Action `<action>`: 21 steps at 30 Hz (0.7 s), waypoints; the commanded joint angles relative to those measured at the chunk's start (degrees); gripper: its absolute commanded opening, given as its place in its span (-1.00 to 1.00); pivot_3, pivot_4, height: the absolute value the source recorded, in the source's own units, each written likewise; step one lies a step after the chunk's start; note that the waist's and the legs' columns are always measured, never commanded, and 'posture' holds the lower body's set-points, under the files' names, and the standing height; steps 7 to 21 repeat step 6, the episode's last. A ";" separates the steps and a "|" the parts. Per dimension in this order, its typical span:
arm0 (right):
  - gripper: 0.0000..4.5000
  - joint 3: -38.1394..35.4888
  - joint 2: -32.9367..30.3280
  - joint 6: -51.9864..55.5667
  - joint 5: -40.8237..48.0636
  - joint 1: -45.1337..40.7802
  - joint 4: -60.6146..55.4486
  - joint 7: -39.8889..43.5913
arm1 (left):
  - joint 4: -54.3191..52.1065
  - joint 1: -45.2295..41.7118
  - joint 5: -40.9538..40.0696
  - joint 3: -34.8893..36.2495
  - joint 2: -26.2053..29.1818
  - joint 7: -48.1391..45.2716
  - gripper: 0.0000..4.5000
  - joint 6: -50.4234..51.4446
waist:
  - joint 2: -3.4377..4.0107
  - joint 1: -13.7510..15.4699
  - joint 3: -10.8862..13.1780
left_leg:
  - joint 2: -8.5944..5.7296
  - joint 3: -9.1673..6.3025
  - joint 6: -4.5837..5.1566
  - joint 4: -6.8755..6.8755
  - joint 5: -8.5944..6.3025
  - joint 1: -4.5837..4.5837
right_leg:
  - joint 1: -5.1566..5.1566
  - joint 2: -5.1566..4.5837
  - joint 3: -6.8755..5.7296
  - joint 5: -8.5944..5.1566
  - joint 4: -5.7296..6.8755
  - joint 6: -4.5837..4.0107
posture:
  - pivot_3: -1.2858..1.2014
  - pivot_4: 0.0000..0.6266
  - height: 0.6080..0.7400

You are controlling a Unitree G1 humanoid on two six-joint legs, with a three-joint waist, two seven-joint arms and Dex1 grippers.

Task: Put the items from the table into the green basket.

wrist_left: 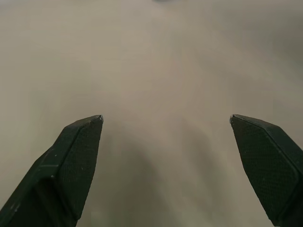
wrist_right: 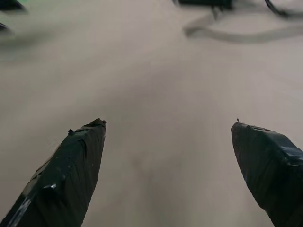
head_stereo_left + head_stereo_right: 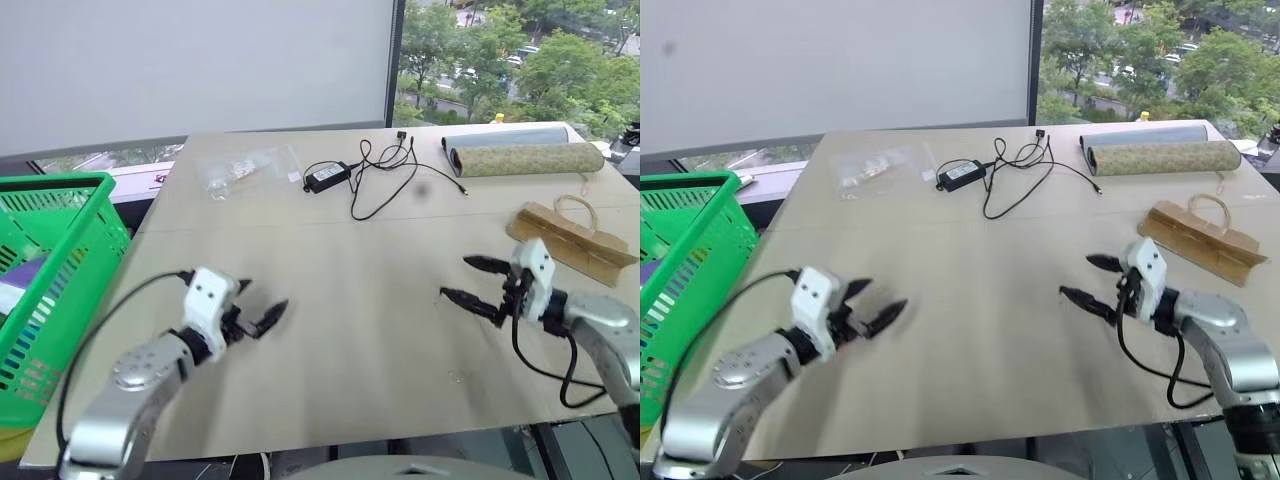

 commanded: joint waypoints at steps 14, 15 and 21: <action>1.00 -2.54 3.36 -7.71 -2.89 3.01 1.24 -2.76 | -0.44 3.31 5.05 -2.20 -2.04 -0.58 0.97 -6.73 | 0.39 -0.51 0.24 | 0.10 0.49 0.03 0.03 0.01 1.02 | 1.21 0.77 0.18 -0.35 -0.07 0.11 | -0.02 -0.98 1.00; 1.00 -2.54 3.36 -7.71 -2.89 3.01 1.24 -2.76 | -0.44 3.31 5.05 -2.20 -2.04 -0.58 0.97 -6.73 | 0.39 -0.51 0.24 | 0.10 0.49 0.03 0.03 0.01 1.02 | 1.21 0.77 0.18 -0.35 -0.07 0.11 | -0.02 -0.98 1.00; 1.00 -2.54 3.36 -7.71 -2.89 3.01 1.24 -2.76 | -0.44 3.31 5.05 -2.20 -2.04 -0.58 0.97 -6.73 | 0.39 -0.51 0.24 | 0.10 0.49 0.03 0.03 0.01 1.02 | 1.21 0.77 0.18 -0.35 -0.07 0.11 | -0.02 -0.98 1.00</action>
